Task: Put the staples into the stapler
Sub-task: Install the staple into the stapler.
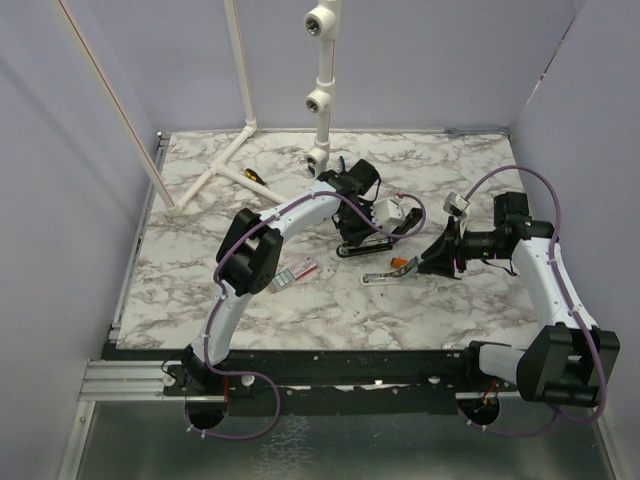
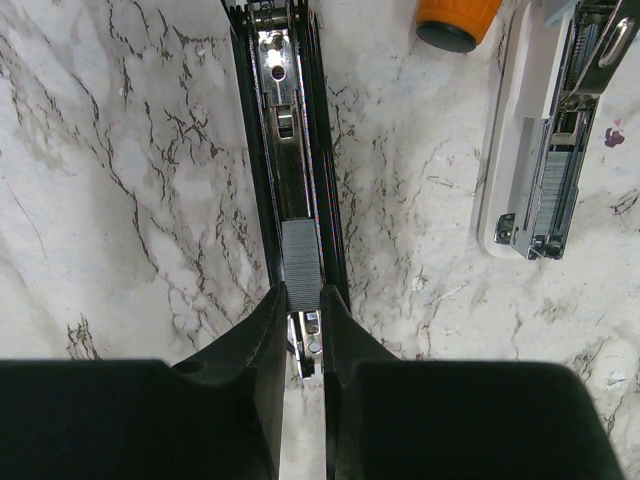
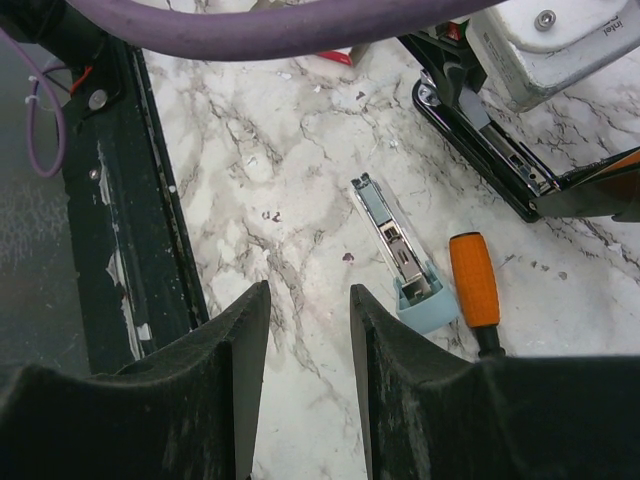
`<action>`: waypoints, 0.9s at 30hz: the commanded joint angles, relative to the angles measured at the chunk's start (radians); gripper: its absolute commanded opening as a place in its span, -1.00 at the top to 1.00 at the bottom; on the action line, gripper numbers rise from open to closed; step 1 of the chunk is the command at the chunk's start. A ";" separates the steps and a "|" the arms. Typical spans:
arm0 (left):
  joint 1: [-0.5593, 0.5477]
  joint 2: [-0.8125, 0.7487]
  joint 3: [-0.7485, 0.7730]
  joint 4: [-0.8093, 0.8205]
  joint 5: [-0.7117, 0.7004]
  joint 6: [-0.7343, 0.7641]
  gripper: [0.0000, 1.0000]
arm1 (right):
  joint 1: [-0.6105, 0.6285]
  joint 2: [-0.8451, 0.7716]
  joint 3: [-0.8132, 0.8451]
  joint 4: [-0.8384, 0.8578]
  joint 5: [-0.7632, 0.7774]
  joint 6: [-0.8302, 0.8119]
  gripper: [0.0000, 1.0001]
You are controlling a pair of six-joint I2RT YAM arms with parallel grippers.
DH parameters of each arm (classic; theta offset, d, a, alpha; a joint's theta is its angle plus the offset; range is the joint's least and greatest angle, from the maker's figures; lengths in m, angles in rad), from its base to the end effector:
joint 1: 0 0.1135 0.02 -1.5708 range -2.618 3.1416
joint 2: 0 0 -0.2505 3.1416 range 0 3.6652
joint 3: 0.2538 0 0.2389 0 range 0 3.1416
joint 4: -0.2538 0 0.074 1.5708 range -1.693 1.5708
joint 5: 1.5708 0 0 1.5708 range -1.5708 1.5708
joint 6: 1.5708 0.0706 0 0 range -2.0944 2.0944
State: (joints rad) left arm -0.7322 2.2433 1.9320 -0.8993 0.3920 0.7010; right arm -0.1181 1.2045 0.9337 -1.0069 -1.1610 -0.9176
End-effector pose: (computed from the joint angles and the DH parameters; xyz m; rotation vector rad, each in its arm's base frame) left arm 0.3268 -0.3300 0.1654 1.8729 1.9994 -0.5513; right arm 0.2049 0.0409 0.2455 -1.0130 1.8709 1.0521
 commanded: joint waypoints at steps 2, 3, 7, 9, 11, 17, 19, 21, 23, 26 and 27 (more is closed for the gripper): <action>0.003 0.025 0.025 -0.021 0.021 0.020 0.70 | -0.008 0.007 0.009 -0.021 -0.024 -0.013 0.17; 0.003 0.025 0.025 -0.022 0.020 0.021 0.68 | -0.008 0.007 0.008 -0.022 -0.025 -0.013 0.17; 0.003 0.022 0.026 -0.024 0.016 0.025 0.63 | -0.008 0.009 0.009 -0.022 -0.025 -0.013 0.17; 0.003 0.022 0.025 -0.025 0.014 0.026 0.61 | -0.007 0.008 0.009 -0.022 -0.024 -0.013 0.17; 0.004 0.021 0.024 -0.030 0.013 0.030 0.59 | -0.008 0.007 0.009 -0.022 -0.024 -0.013 0.17; 0.004 0.013 0.018 -0.036 0.009 0.035 0.56 | -0.008 0.009 0.009 -0.022 -0.025 -0.014 0.17; 0.003 0.011 0.017 -0.036 0.006 0.036 0.55 | -0.008 0.009 0.009 -0.022 -0.025 -0.013 0.17; 0.003 0.010 0.014 -0.036 0.007 0.036 0.54 | -0.008 0.009 0.008 -0.022 -0.024 -0.014 0.17; 0.004 0.010 0.013 -0.036 0.005 0.035 0.52 | -0.007 0.008 0.009 -0.022 -0.025 -0.015 0.17; 0.004 0.011 0.015 -0.036 0.003 0.036 0.51 | -0.008 0.007 0.007 -0.022 -0.025 -0.015 0.17; 0.003 0.010 0.015 -0.036 0.002 0.036 0.51 | -0.008 0.007 0.008 -0.022 -0.025 -0.015 0.17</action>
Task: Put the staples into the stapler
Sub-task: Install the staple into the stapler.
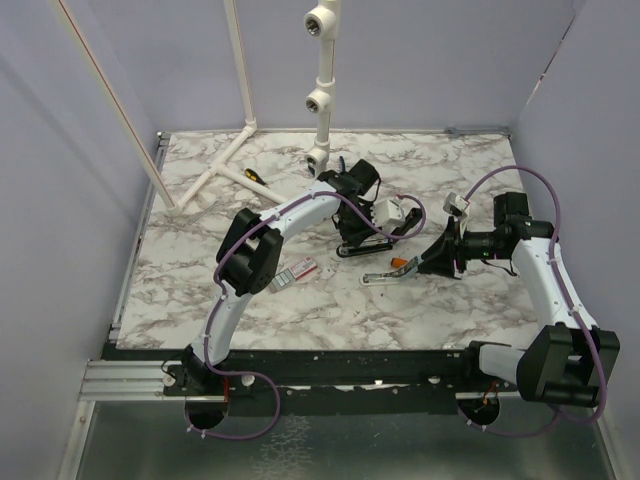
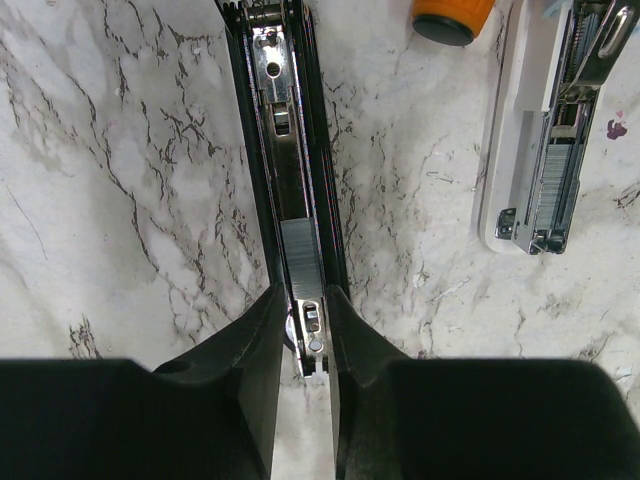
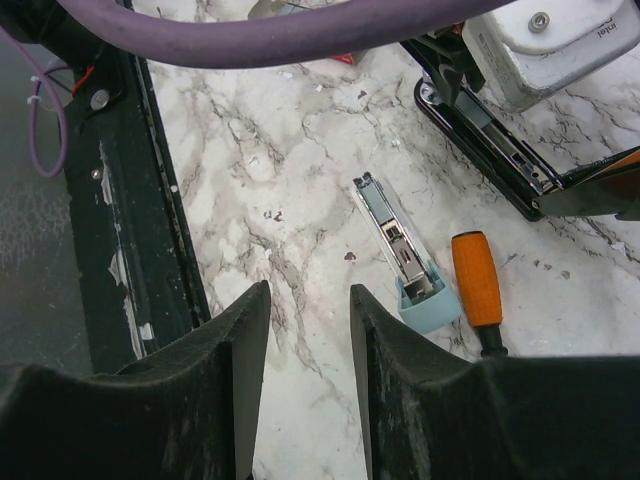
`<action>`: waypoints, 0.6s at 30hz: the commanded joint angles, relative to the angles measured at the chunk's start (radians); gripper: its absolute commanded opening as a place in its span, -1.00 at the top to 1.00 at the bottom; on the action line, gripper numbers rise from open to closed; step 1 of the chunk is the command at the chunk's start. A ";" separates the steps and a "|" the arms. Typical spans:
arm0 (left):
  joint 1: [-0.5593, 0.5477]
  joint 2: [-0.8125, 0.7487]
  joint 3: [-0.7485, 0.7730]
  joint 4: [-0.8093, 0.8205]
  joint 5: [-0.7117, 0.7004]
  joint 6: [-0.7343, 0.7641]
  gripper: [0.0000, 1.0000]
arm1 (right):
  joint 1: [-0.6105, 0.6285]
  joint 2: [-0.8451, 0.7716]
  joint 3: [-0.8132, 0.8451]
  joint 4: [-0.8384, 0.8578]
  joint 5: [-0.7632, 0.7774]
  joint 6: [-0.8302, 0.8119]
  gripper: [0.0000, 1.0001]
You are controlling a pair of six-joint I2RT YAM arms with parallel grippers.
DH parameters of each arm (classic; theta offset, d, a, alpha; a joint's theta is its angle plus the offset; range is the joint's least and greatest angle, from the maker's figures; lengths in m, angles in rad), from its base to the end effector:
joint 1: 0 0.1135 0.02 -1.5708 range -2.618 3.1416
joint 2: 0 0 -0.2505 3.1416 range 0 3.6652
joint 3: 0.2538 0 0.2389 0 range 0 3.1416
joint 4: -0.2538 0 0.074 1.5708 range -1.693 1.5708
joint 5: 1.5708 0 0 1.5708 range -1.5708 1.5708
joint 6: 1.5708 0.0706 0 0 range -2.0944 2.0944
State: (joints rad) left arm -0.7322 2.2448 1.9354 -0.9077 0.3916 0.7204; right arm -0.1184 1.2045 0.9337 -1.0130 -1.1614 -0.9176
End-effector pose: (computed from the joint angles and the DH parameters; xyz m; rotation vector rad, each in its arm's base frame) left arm 0.3264 -0.3296 0.1653 1.8932 1.9850 -0.5466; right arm 0.2043 0.0409 0.2454 -1.0101 1.8751 1.0571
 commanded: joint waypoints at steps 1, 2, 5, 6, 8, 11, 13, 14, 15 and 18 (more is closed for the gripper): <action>0.003 0.007 0.011 -0.028 0.002 0.016 0.50 | -0.007 0.008 0.007 -0.016 -0.024 -0.015 0.17; 0.004 0.005 0.011 -0.028 -0.001 0.018 0.50 | -0.007 0.008 0.008 -0.016 -0.024 -0.014 0.17; 0.004 -0.005 0.007 -0.027 -0.002 0.020 0.46 | -0.007 0.010 0.009 -0.016 -0.024 -0.015 0.17; 0.004 -0.010 0.006 -0.028 -0.002 0.020 0.44 | -0.007 0.010 0.009 -0.015 -0.024 -0.015 0.17; 0.005 -0.025 0.002 -0.027 0.004 0.022 0.37 | -0.007 0.012 0.009 -0.016 -0.025 -0.015 0.17; 0.004 -0.063 -0.025 -0.006 0.015 0.020 0.21 | -0.007 0.013 0.007 -0.009 -0.028 -0.010 0.16; 0.007 -0.097 -0.060 0.021 0.018 0.018 0.11 | -0.007 0.012 0.003 0.006 -0.030 0.003 0.16; 0.007 -0.117 -0.082 0.037 0.019 0.016 0.07 | -0.007 0.011 0.001 0.020 -0.029 0.013 0.15; 0.009 -0.135 -0.106 0.055 0.020 0.015 0.03 | -0.007 0.011 0.001 0.033 -0.030 0.024 0.15; 0.016 -0.193 -0.192 0.121 0.028 0.008 -0.05 | -0.007 0.003 0.008 0.078 -0.021 0.058 0.10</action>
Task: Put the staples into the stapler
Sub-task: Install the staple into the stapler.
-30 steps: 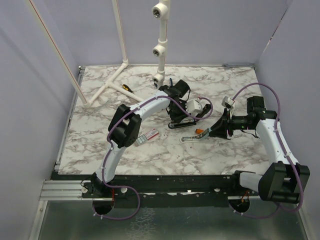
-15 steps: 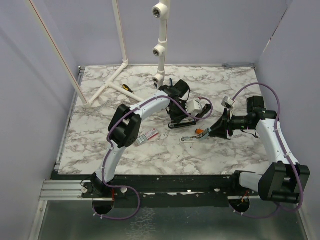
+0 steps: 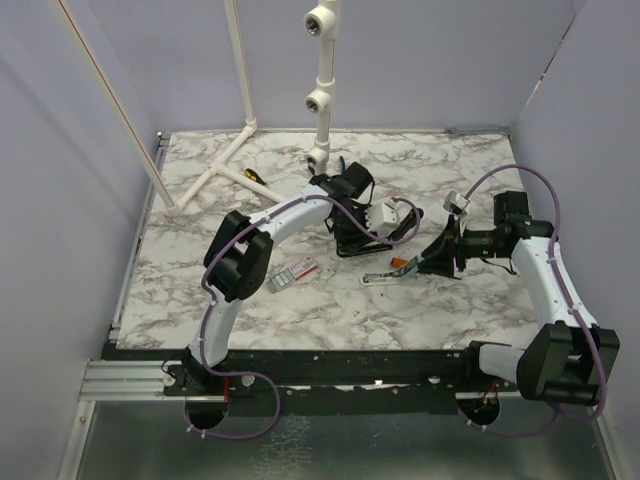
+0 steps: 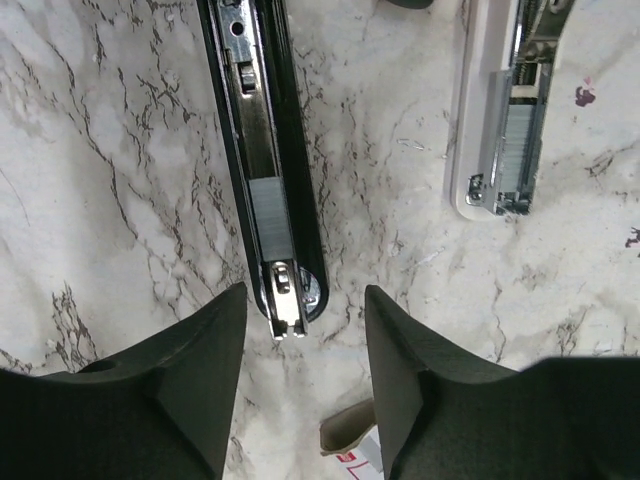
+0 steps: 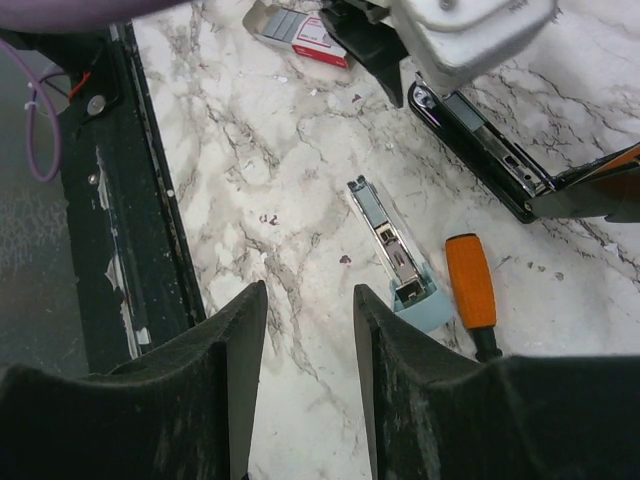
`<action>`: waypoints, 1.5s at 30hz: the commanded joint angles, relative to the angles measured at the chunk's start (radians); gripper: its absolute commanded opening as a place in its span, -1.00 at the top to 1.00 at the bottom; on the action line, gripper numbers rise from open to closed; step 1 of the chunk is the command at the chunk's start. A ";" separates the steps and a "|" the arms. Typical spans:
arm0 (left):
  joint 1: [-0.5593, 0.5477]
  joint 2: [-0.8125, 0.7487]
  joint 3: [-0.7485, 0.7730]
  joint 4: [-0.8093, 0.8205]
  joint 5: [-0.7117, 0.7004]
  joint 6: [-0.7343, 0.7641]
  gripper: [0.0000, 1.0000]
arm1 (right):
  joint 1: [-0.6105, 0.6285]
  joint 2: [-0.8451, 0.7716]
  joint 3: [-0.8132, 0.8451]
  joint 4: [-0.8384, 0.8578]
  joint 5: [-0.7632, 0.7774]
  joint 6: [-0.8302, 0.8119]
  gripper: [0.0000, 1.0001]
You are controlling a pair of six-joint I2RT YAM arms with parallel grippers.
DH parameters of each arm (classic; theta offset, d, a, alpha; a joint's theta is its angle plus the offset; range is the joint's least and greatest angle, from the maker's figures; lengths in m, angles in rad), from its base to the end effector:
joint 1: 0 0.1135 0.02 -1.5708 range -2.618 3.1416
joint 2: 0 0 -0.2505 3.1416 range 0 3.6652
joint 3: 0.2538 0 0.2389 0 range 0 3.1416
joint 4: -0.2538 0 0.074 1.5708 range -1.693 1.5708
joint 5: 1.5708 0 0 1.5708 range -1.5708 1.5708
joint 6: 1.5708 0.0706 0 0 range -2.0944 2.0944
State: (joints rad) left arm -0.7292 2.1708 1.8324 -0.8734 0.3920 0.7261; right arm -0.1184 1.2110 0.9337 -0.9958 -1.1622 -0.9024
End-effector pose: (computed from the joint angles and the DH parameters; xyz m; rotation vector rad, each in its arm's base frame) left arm 0.3164 -0.3189 0.1697 1.8926 1.9767 -0.5438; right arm 0.2068 0.0406 0.2448 -1.0016 1.8772 1.0582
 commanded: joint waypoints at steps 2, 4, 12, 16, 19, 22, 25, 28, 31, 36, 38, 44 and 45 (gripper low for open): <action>0.022 -0.157 -0.157 0.146 0.046 -0.008 -0.09 | -0.007 -0.016 0.016 0.102 -0.001 0.058 0.02; 0.034 -0.194 -0.227 0.214 0.062 -0.025 -0.11 | -0.007 -0.024 0.023 0.151 0.030 0.065 -0.11; 0.071 -0.284 -0.418 0.460 0.131 -0.083 -0.16 | -0.007 0.037 0.067 0.289 0.159 0.025 -0.38; 0.075 -0.279 -0.465 0.552 0.166 -0.119 -0.16 | -0.007 0.078 0.060 0.353 0.190 -0.070 -0.43; 0.079 -0.270 -0.482 0.614 0.182 -0.159 -0.16 | -0.007 0.164 0.120 0.278 0.184 -0.220 -0.45; 0.080 -0.252 -0.460 0.639 0.186 -0.216 -0.16 | -0.007 0.249 0.178 0.226 0.184 -0.311 -0.46; 0.081 -0.221 -0.421 0.641 0.180 -0.266 -0.17 | -0.007 0.295 0.190 0.219 0.182 -0.388 -0.47; 0.080 -0.194 -0.394 0.642 0.163 -0.276 -0.17 | -0.006 0.332 0.200 0.218 0.163 -0.434 -0.47; 0.080 -0.173 -0.378 0.643 0.141 -0.263 -0.16 | -0.004 0.384 0.234 0.178 0.133 -0.485 -0.47; 0.080 -0.145 -0.357 0.647 0.130 -0.250 -0.13 | 0.008 0.441 0.276 0.150 0.095 -0.527 -0.46; 0.081 -0.137 -0.350 0.647 0.130 -0.244 -0.12 | 0.017 0.457 0.284 0.155 0.086 -0.528 -0.45; 0.081 -0.117 -0.345 0.647 0.127 -0.235 -0.10 | 0.048 0.504 0.319 0.130 0.065 -0.540 -0.37; 0.081 -0.115 -0.345 0.649 0.128 -0.237 -0.10 | 0.053 0.509 0.321 0.128 0.058 -0.540 -0.36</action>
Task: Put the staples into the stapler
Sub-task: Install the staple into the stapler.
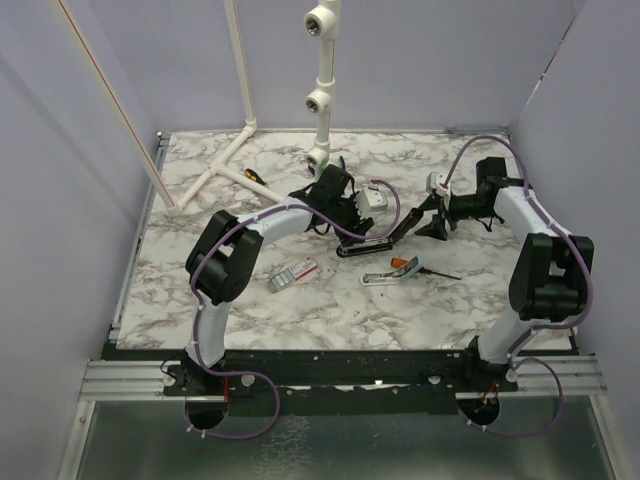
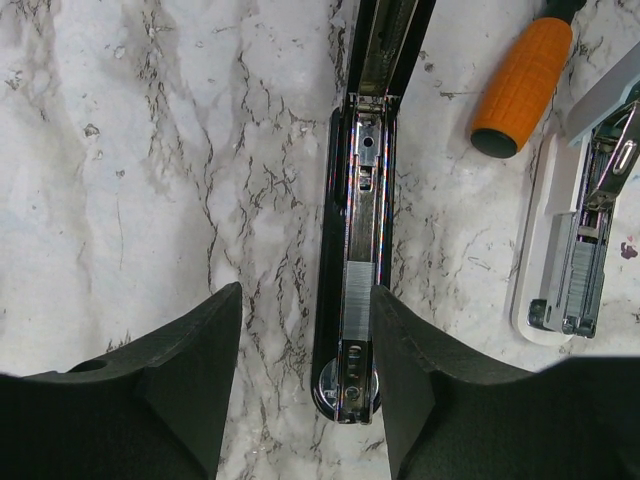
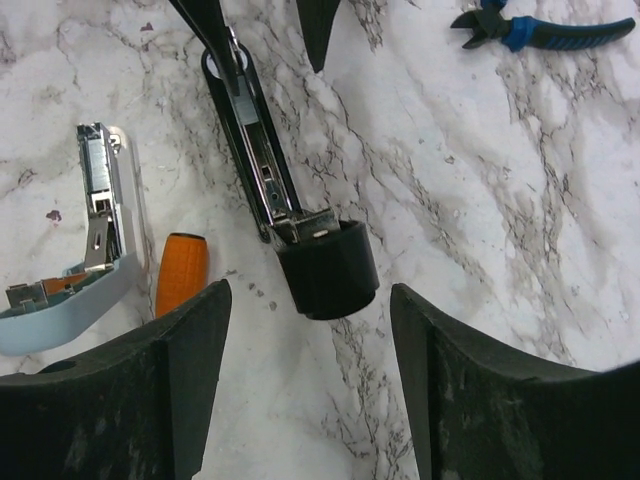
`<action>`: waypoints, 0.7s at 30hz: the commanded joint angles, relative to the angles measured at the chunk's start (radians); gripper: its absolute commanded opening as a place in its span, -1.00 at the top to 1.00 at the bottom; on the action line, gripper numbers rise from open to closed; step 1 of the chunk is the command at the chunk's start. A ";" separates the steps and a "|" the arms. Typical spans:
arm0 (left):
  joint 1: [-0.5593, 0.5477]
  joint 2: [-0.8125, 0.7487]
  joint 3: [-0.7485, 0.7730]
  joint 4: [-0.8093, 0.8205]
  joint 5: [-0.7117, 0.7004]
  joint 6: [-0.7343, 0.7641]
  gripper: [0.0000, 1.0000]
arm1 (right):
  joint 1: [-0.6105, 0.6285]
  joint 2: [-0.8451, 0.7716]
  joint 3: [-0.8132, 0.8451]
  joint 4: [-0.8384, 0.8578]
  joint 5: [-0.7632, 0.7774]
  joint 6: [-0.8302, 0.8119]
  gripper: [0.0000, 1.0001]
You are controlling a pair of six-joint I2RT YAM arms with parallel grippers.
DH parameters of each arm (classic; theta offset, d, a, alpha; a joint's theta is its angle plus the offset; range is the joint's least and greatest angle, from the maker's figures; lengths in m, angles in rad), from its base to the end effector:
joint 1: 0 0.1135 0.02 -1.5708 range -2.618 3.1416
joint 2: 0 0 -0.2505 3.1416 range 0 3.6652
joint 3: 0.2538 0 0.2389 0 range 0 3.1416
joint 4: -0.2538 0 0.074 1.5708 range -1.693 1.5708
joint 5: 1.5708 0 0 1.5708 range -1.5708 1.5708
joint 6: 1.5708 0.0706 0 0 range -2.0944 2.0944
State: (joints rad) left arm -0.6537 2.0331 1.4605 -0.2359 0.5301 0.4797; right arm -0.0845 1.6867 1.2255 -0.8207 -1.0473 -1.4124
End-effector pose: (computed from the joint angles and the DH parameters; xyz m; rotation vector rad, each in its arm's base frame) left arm 0.3369 -0.3031 0.1653 1.4682 1.8341 -0.7129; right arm 0.3179 0.0344 0.2084 -1.4603 1.5747 0.6936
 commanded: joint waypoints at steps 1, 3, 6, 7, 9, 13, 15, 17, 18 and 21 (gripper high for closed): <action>0.006 0.026 0.029 0.013 -0.007 0.008 -0.10 | 0.024 0.039 0.031 -0.046 -0.062 -0.029 -0.36; 0.006 0.032 0.035 0.017 -0.003 0.004 -0.10 | 0.036 0.051 0.036 -0.044 -0.068 -0.023 -0.33; 0.006 0.038 0.042 0.017 -0.008 0.007 -0.10 | 0.051 0.069 0.049 -0.047 -0.071 -0.014 -0.26; 0.007 0.041 0.044 0.018 -0.009 0.009 -0.10 | 0.053 0.074 0.053 -0.048 -0.073 -0.013 -0.23; 0.008 0.044 0.044 0.017 -0.007 0.015 -0.09 | 0.056 0.081 0.060 -0.050 -0.078 -0.010 -0.15; 0.010 0.052 0.044 0.017 -0.009 0.020 -0.08 | 0.060 0.091 0.071 -0.059 -0.078 -0.011 0.00; 0.012 0.055 0.044 0.018 -0.006 0.022 -0.08 | 0.061 0.096 0.076 -0.066 -0.077 -0.013 0.08; 0.014 0.056 0.044 0.017 -0.004 0.024 -0.08 | 0.064 0.100 0.082 -0.071 -0.078 -0.014 0.17; 0.014 0.059 0.044 0.017 -0.004 0.024 -0.08 | 0.064 0.102 0.085 -0.075 -0.078 -0.014 0.21; 0.016 0.062 0.046 0.017 -0.002 0.023 -0.08 | 0.068 0.109 0.093 -0.087 -0.078 -0.020 0.34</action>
State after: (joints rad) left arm -0.6460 2.0762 1.4796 -0.2256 0.5301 0.4911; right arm -0.0254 1.7729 1.2850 -0.8654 -1.0916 -1.4155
